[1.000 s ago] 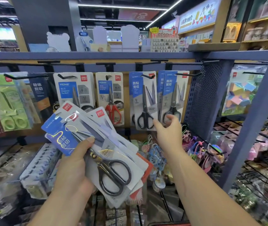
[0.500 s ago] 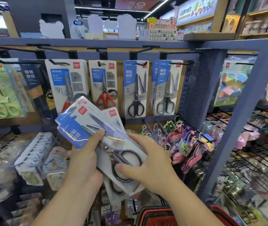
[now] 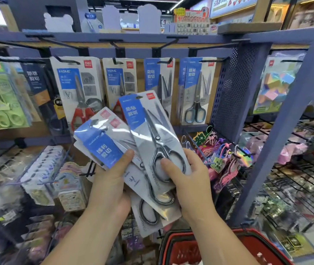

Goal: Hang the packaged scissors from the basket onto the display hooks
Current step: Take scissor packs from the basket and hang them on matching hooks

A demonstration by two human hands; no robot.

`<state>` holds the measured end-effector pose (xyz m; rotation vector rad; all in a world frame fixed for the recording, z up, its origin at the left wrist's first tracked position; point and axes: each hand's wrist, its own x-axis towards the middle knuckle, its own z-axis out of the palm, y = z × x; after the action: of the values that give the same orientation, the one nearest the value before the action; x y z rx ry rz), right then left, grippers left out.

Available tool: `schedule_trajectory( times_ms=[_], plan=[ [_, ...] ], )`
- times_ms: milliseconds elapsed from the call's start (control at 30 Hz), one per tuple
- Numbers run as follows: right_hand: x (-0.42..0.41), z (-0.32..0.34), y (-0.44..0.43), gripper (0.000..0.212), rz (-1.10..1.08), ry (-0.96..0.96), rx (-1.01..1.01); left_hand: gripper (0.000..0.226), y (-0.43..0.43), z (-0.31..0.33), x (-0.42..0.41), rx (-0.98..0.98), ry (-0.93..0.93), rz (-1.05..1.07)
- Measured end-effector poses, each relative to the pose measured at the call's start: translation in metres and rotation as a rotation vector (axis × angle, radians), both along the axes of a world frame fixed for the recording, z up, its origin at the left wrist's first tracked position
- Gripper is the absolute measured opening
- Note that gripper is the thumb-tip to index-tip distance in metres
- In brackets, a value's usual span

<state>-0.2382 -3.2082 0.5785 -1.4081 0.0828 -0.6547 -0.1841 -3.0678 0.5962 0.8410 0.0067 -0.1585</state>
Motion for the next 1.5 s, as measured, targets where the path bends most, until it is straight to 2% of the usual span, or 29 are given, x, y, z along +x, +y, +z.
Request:
schedule_trajectory(
  times_ms=[33, 167, 367, 500, 600, 700, 800, 967, 1100, 1400, 1500],
  plan=[
    [0.002, -0.004, 0.000, 0.025, -0.017, 0.002, 0.020, 0.025, -0.001, -0.002, -0.001, 0.005, 0.009, 0.014],
    [0.006, -0.015, 0.002, 0.021, -0.049, 0.021, 0.022, 0.029, -0.006, -0.014, 0.005, 0.040, 0.035, 0.091],
    [0.014, -0.023, 0.005, 0.019, -0.075, 0.017, 0.030, 0.052, -0.007, -0.020, 0.012, 0.066, -0.033, 0.043],
    [0.024, -0.028, 0.007, 0.028, -0.048, 0.017, 0.123, 0.044, -0.005, -0.025, 0.024, 0.097, -0.013, 0.079],
    [0.029, -0.027, 0.001, 0.019, 0.016, -0.018, 0.249, 0.042, -0.004, -0.025, 0.036, 0.129, -0.013, 0.118],
    [0.028, -0.023, -0.010, 0.020, 0.041, -0.068, 0.327, 0.031, -0.006, -0.024, 0.041, 0.143, -0.026, 0.141],
    [0.030, -0.017, -0.021, 0.013, 0.052, -0.118, 0.299, 0.021, -0.007, -0.025, 0.043, 0.130, -0.019, 0.133],
    [0.038, 0.000, -0.040, 0.023, 0.039, -0.204, 0.256, 0.025, -0.005, -0.028, 0.047, 0.112, -0.053, 0.156],
    [0.057, 0.008, -0.045, 0.015, -0.008, -0.186, 0.178, 0.040, -0.005, -0.026, 0.047, 0.113, -0.079, 0.164],
    [0.062, 0.000, -0.047, 0.015, -0.065, -0.175, 0.166, 0.040, 0.003, -0.023, 0.047, 0.106, -0.126, 0.196],
    [0.062, -0.001, -0.046, 0.014, -0.073, -0.174, 0.174, 0.046, 0.005, -0.024, 0.048, 0.092, -0.138, 0.196]
  ],
)
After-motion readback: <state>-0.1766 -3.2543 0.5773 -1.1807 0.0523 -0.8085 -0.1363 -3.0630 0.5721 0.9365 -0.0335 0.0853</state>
